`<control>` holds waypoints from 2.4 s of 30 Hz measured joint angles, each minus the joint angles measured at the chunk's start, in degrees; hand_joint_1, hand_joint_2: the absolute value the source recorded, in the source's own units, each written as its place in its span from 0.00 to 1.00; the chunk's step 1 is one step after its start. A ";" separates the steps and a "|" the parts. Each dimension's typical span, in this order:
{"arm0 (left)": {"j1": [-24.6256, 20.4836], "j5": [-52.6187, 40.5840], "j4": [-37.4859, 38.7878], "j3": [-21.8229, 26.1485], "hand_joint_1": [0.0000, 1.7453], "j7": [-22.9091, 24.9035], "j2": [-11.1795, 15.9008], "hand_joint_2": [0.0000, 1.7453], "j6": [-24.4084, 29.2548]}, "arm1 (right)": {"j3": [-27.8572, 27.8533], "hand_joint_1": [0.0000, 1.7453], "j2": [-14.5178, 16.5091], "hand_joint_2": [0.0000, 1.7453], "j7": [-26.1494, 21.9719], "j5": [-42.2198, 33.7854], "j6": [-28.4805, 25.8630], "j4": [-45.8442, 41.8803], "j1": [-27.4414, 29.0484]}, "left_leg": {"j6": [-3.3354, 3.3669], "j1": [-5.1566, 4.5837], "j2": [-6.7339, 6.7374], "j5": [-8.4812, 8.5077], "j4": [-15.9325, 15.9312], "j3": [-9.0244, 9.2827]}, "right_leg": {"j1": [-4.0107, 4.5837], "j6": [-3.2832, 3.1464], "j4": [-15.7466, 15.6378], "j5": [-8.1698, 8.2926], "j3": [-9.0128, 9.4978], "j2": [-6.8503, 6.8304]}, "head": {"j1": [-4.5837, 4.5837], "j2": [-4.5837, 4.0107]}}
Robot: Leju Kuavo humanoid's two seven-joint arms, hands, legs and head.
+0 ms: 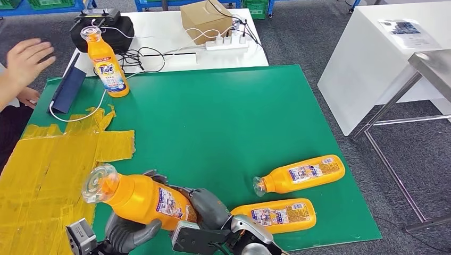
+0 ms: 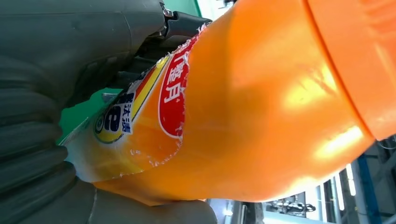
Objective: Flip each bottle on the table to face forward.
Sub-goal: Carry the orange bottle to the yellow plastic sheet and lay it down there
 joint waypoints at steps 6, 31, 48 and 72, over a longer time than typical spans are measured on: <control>0.04 0.14 0.83 0.02 1.00 0.15 0.11 1.00 -0.04 | 0.20 1.00 0.00 1.00 -0.24 -0.55 -0.44 0.85 1.19 | 0.00 0.00 0.00 -0.01 0.00 -0.01 | 0.00 0.00 0.00 0.00 -0.03 0.01 | 0.01 0.00; 1.00 -72.47 1.15 15.39 1.00 2.89 1.71 1.00 48.11 | -7.73 0.00 -8.73 1.00 -3.16 6.47 -8.19 -16.68 12.11 | 0.03 -0.06 -0.06 -0.06 0.00 0.00 | -0.07 0.09 -0.03 -0.11 -0.02 -0.04 | -0.01 0.00; -11.60 -85.29 36.34 10.81 0.00 21.44 15.85 1.00 43.40 | -10.86 0.00 -30.22 1.00 -0.49 2.04 -0.05 -20.83 14.63 | 0.04 -0.09 -0.34 -0.12 -0.04 0.49 | -0.11 0.18 -0.03 -0.21 0.64 -0.25 | -0.02 0.00; -17.82 -73.81 43.64 9.08 0.00 15.31 16.22 1.00 40.09 | -12.82 0.00 -37.41 1.00 5.90 5.38 4.93 -15.61 13.61 | 0.08 -0.13 -0.45 -0.08 -0.04 1.15 | -0.13 0.18 -0.03 -0.19 1.28 -0.36 | -0.03 0.00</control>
